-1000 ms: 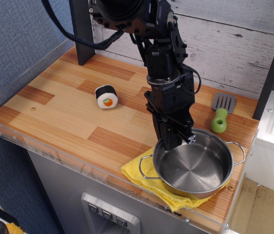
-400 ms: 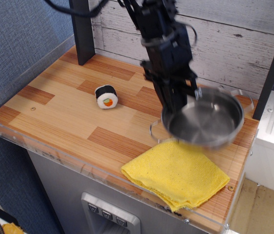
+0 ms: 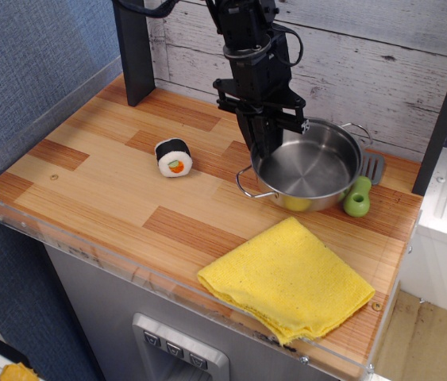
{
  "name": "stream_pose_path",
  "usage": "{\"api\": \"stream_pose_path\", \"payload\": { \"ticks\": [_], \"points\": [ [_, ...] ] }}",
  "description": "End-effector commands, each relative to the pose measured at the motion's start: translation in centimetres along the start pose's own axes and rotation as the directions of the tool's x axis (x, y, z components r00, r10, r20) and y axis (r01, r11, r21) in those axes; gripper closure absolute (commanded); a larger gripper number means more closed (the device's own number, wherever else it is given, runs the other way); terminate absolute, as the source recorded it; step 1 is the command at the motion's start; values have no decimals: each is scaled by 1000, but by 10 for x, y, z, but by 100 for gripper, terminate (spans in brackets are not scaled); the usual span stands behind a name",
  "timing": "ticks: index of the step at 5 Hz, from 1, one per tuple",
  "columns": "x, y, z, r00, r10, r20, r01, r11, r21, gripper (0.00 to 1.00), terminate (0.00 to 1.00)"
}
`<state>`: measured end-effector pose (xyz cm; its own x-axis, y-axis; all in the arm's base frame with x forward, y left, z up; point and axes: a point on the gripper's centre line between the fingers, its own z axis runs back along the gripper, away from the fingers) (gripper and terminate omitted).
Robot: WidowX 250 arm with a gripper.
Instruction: Put the pot between the sushi and green grater.
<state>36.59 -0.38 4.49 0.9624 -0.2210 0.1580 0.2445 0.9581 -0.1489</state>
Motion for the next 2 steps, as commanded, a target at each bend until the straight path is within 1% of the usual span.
{"api": "stream_pose_path", "payload": {
  "ticks": [1,2],
  "points": [
    [15,21,12,999,11,32,-13,996,87,100,0],
    [16,33,16,1000,19,23,-22,991,133,100,0]
  ]
}}
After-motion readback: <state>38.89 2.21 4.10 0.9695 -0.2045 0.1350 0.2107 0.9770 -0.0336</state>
